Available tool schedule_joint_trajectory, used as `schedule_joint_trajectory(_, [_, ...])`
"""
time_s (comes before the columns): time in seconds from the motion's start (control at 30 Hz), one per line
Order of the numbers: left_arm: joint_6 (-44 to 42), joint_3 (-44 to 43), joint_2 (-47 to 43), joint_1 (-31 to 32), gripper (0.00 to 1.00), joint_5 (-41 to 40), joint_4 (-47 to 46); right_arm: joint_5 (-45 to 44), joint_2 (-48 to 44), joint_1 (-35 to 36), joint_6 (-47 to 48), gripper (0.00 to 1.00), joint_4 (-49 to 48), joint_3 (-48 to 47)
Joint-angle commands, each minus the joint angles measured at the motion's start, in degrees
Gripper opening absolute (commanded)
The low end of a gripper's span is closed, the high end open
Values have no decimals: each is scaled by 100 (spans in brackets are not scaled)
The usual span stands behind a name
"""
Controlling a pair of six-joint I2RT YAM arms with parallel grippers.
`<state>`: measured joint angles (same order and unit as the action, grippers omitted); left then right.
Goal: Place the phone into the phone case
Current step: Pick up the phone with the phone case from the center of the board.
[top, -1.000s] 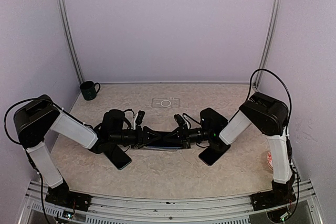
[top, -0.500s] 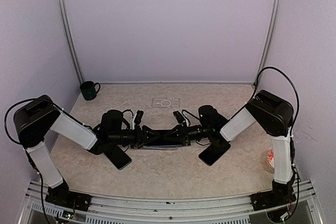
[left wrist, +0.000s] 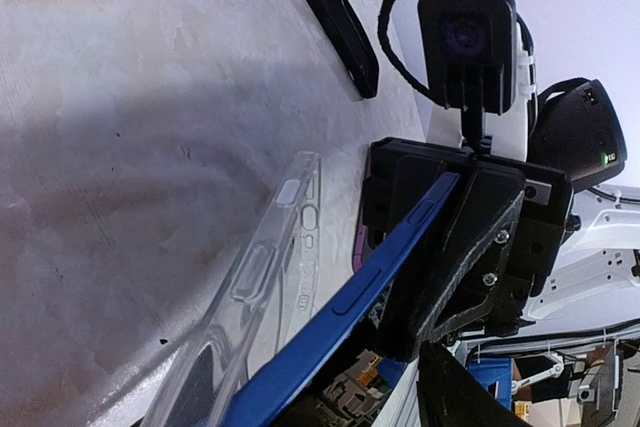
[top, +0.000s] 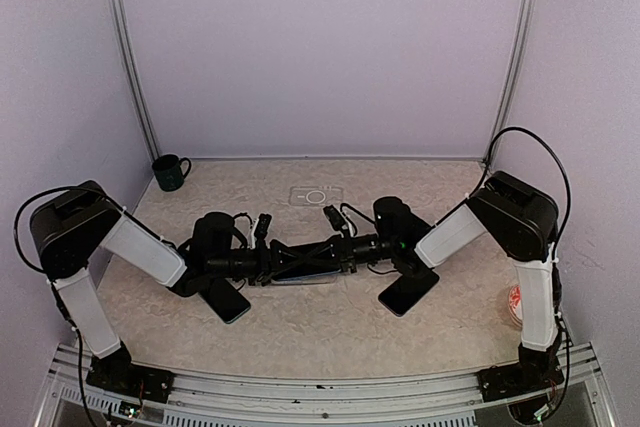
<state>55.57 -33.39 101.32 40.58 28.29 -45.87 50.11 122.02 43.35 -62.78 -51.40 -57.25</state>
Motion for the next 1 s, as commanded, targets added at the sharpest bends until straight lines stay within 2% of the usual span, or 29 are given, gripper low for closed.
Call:
schedule_joint_trajectory(0.0, [75,-45,-7,82,61,273,-754,-224,1,159,107,7,170,-237])
schedule_joint_trajectory(0.23, [64,-4,-32,73,60,273,-820,-179,73,224,108,7,208,-267])
schedule_joint_trajectory(0.5, [83,101,-111,73,47,292,-951,-190,91,226,128,9,277,-255])
schedule_joint_trajectory(0.63, [85,146,-168,73,44,300,-993,-228,74,226,271,12,515,-282])
schedule_joint_trajectory(0.97, [137,165,-156,64,38,351,-1106,-416,-108,217,788,30,1307,-357])
